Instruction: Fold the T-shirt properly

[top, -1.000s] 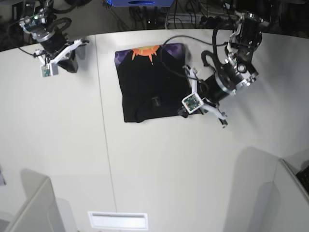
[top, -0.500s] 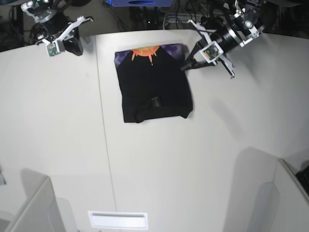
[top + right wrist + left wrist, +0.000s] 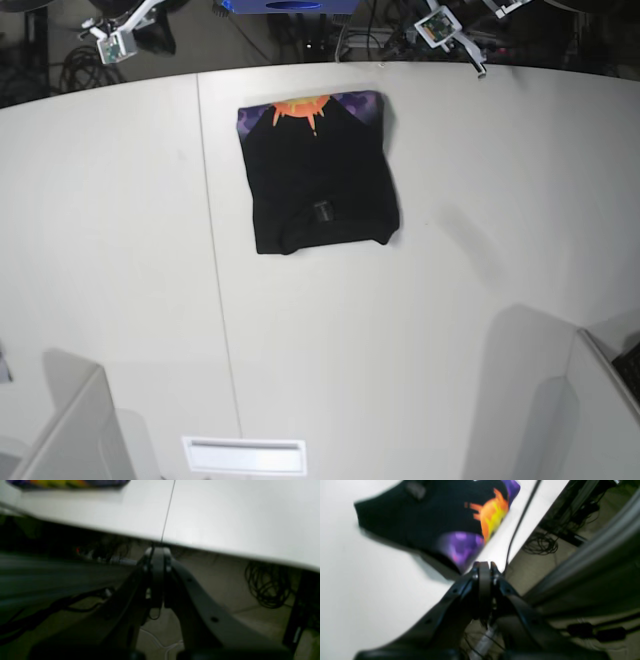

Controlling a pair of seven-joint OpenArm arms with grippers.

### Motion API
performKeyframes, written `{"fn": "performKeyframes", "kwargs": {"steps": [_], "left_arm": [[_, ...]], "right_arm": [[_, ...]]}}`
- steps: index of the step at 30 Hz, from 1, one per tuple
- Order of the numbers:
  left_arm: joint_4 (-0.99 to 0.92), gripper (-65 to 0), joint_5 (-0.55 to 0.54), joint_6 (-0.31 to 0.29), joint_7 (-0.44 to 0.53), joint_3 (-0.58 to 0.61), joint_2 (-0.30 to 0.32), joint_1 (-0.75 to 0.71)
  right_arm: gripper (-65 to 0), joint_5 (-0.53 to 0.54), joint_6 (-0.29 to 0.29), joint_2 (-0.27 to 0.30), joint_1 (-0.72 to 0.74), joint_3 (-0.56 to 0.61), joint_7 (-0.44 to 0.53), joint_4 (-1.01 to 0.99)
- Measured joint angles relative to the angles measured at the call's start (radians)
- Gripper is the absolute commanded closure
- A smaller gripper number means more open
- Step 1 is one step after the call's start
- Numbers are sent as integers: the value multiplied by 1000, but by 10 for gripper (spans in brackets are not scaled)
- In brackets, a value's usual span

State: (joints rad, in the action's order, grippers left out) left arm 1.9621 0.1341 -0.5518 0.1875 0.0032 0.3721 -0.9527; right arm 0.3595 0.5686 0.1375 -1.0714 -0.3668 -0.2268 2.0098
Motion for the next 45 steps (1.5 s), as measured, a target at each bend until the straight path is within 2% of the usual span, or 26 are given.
{"fn": "performKeyframes", "kwargs": {"steps": [2, 7, 10, 12, 16, 19, 21, 24, 26, 30, 34, 38, 43, 45], "left_arm": [[-2, 0, 5, -1, 2, 7, 2, -37], [-68, 0, 6, -1, 9, 9, -2, -88], [-163, 0, 0, -1, 13, 10, -5, -85], [-249, 0, 8, 2, 8, 8, -7, -76], [-412, 0, 7, 4, 6, 16, -56, -23], [-550, 0, 0, 2, 13, 23, -98, 35], [-649, 0, 5, 3, 8, 12, -132, 80], [-795, 0, 0, 17, 14, 8, -174, 141], [-895, 0, 1, 69, 11, 21, -197, 191], [-1089, 0, -1, 134, 18, 18, -242, 299], [-1266, 0, -7, 134, 25, 19, -278, 404], [-1416, 0, -3, 132, 23, 20, -306, 494], [-1697, 0, -1, 134, 35, 23, -298, 668], [-1791, 0, -5, 134, 157, 23, -288, 715]], "right_arm": [[0, -1, 0, -1, -44, 0, -29, 0], [0, -2, 0, 2, -68, 0, -191, -10], [0, -108, 1, 2, -38, 19, -243, -78], [0, -193, -6, 3, 3, 70, -240, -159], [0, -295, 2, -4, 73, 179, -235, -321], [0, -314, 4, -2, 140, 246, -236, -459], [0, -311, 2, 20, 198, 277, -227, -559], [0, -313, -6, 62, 270, 352, -138, -718], [0, -312, -7, 76, 304, 407, -62, -824], [0, -308, -2, 60, 400, 521, 1, -1054], [0, -308, -6, 55, 497, 603, 77, -1235], [0, -305, -11, 56, 536, 632, 211, -1366], [0, -309, -11, 2, 629, 634, 323, -1625], [0, -306, -14, -31, 695, 634, 362, -1739]]}}
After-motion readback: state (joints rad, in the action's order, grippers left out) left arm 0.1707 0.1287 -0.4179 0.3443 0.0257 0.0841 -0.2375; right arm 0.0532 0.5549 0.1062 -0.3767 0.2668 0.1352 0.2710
